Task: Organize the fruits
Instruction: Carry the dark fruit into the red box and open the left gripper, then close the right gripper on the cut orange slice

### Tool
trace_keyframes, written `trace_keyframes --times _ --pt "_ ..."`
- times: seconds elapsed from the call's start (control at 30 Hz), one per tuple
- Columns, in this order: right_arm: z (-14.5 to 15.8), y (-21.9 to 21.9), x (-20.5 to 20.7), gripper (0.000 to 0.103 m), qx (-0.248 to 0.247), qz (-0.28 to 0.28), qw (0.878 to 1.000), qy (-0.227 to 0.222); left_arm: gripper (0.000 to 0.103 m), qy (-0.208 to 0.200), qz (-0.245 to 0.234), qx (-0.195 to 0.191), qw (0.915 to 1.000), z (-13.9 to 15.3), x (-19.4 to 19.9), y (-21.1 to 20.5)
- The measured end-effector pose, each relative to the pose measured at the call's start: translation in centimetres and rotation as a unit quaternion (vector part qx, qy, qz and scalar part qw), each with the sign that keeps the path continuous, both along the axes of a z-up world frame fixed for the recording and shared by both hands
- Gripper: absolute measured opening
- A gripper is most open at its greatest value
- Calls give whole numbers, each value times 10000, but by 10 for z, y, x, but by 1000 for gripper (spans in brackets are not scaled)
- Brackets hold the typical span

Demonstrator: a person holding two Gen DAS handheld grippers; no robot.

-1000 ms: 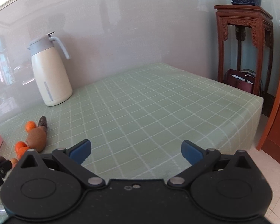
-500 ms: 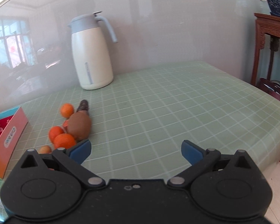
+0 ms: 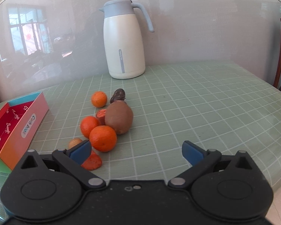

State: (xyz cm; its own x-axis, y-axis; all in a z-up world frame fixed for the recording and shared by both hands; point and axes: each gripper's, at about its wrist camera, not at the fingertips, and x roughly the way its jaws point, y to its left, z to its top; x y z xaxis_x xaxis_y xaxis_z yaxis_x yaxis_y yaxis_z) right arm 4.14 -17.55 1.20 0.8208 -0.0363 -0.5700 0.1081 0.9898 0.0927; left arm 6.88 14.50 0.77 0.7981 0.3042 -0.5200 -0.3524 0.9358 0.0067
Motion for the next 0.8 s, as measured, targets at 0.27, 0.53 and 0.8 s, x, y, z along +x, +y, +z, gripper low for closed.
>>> trace_keyframes --times 0.27,0.53,0.8 --pt "-3 2 2 103 -2 11 10000 55 45 124 145 -108 9998 -3 3 2" --pt "-5 -4 0 103 -49 -37 9999 96 71 -168 225 -36 9996 4 -11 -2" --pt "-5 6 -1 103 -155 360 9992 27 89 -618 284 206 9975 26 -46 0"
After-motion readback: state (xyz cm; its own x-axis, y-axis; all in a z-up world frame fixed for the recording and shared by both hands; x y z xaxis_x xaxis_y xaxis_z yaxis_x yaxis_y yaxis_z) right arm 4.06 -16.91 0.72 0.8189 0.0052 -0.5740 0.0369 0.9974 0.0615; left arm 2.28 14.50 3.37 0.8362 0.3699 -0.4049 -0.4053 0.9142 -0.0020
